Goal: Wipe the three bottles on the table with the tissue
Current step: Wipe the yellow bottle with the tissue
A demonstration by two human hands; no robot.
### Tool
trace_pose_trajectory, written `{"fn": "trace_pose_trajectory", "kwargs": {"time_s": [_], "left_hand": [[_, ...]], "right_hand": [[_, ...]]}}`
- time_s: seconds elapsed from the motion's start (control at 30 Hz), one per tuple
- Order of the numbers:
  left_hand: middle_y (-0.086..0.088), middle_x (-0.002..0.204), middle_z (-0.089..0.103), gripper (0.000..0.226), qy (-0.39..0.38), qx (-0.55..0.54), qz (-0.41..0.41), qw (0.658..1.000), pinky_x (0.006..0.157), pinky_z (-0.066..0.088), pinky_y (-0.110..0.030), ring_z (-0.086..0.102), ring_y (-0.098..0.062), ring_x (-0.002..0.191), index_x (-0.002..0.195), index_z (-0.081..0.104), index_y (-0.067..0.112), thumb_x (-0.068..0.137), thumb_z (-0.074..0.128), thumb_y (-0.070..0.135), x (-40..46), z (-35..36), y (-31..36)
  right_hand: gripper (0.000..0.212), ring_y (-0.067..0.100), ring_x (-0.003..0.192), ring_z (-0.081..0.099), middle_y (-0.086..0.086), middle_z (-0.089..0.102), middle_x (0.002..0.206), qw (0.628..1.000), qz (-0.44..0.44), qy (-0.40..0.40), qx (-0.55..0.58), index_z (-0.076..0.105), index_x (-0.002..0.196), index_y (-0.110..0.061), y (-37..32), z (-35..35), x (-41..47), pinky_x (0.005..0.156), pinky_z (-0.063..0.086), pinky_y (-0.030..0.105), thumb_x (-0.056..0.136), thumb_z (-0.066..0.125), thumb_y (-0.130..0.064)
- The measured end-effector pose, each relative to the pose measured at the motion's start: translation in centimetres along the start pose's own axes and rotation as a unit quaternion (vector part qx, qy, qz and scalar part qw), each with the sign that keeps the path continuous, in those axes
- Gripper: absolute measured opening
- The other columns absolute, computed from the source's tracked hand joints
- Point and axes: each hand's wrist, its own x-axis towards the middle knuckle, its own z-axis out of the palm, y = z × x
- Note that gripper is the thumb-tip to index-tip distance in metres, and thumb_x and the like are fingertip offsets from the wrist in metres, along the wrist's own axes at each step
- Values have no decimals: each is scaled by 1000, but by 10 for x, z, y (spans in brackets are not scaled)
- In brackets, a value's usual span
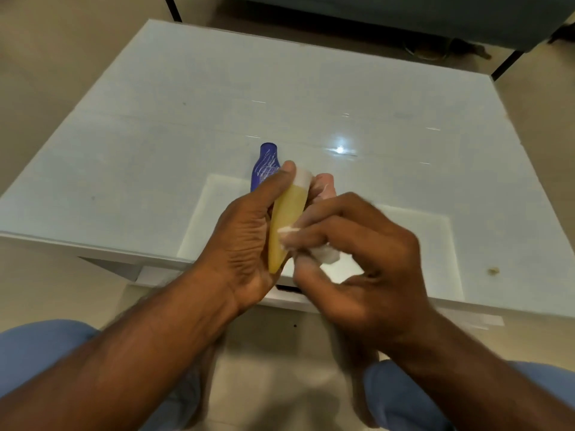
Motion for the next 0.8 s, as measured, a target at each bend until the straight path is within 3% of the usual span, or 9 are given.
{"fn": "trace_pose_trajectory", "kwargs": {"time_s": [0.07,0.23,0.37,0.43,0.6,0.73,0.8], "left_hand": [[-13,116,71,49,9,7,2,1000,89,56,-42,70,-25,103,132,61,6,95,63,39,2,-3,2],[-12,113,74,38,21,55,35,998,86,59,-44,71,-28,105,119,69,12,85,73,30,1,2,-8],[-14,100,73,44,1,16,-10,1000,77,59,-35,72,-24,89,120,67,4,87,72,32,1,1,-4],[-11,93,71,48,-3,29,-3,1000,79,58,-36,70,-22,87,120,66,3,83,73,32,0,0,-3],[-12,117,73,46,13,59,36,998,95,55,-49,68,-29,113,123,67,11,82,74,31,0,2,-6],[-8,109,76,37,11,64,39,997,86,60,-38,73,-22,101,111,72,13,79,69,32,-2,4,-7],[-11,109,76,30,4,56,29,998,88,60,-41,73,-25,102,109,72,13,85,67,30,-4,5,-8]], "right_hand": [[12,18,93,71,9,74,96,1000,-13,-18,-1,81,90,-2,1,2,-2,87,57,32,81,80,5],[21,14,100,72,4,74,101,996,64,68,-9,81,96,-5,18,-11,12,87,57,32,82,79,11],[13,16,95,71,5,76,99,999,-6,-29,20,82,89,-6,1,3,0,90,54,29,82,77,5],[10,15,95,71,5,77,98,998,-31,-48,20,82,90,-5,-1,6,-2,90,54,25,87,73,-2],[22,20,102,73,5,76,103,994,72,71,28,80,98,-4,18,-11,12,89,58,40,84,77,12],[24,17,101,72,3,74,101,996,72,52,28,81,93,-5,14,-7,7,86,58,32,81,77,15],[25,18,100,73,3,74,101,993,94,60,45,80,93,-6,19,-9,8,84,60,36,83,74,16]]}}
